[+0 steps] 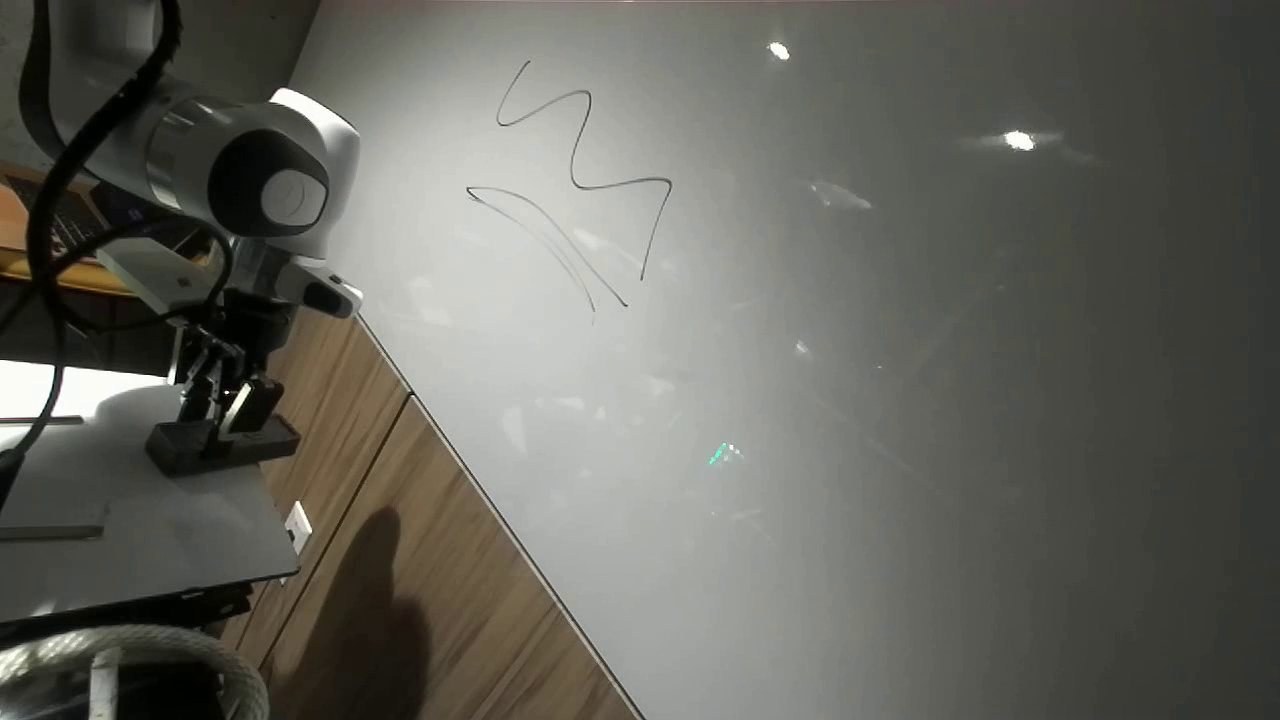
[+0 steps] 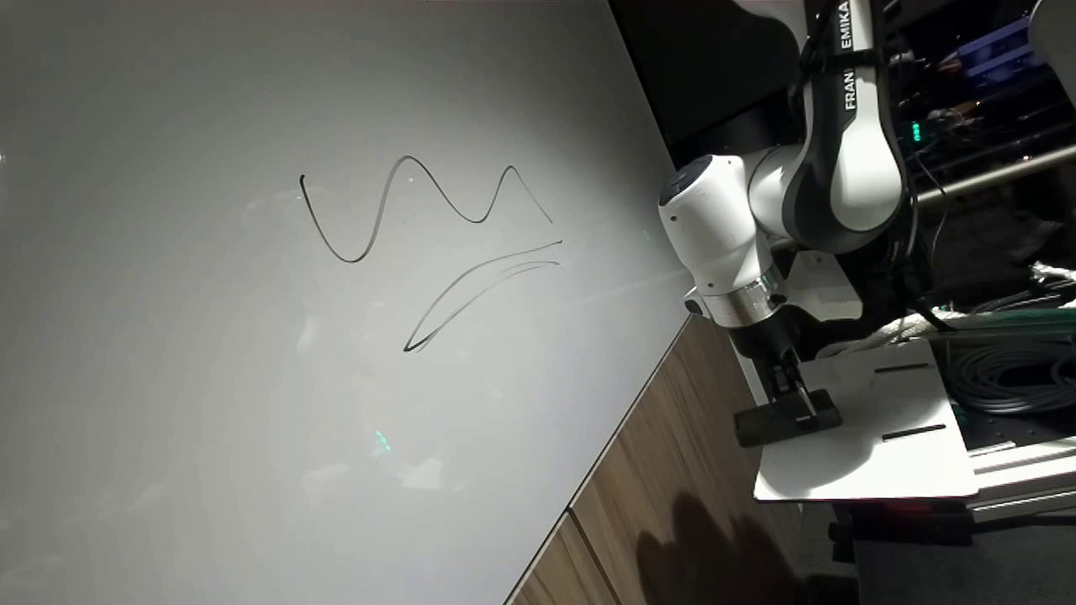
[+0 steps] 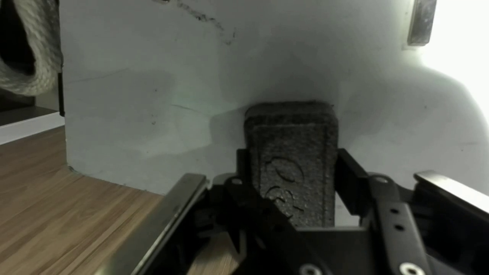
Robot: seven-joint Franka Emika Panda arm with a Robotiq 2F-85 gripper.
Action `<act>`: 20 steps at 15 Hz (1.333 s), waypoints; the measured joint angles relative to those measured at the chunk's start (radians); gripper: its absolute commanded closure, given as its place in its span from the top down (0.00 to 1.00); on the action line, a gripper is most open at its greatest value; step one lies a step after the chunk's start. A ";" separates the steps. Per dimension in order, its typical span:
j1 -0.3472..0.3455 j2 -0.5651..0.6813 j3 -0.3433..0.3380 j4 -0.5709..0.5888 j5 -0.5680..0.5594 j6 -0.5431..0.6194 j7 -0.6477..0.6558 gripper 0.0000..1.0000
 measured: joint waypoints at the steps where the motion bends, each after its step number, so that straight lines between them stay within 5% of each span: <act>1: 0.000 0.000 0.002 0.000 0.000 0.000 0.000 0.30; 9: 0.046 -0.101 0.082 0.047 0.004 -0.085 0.006 0.30; 20: 0.075 -0.165 0.235 0.382 -0.051 -0.153 0.051 0.30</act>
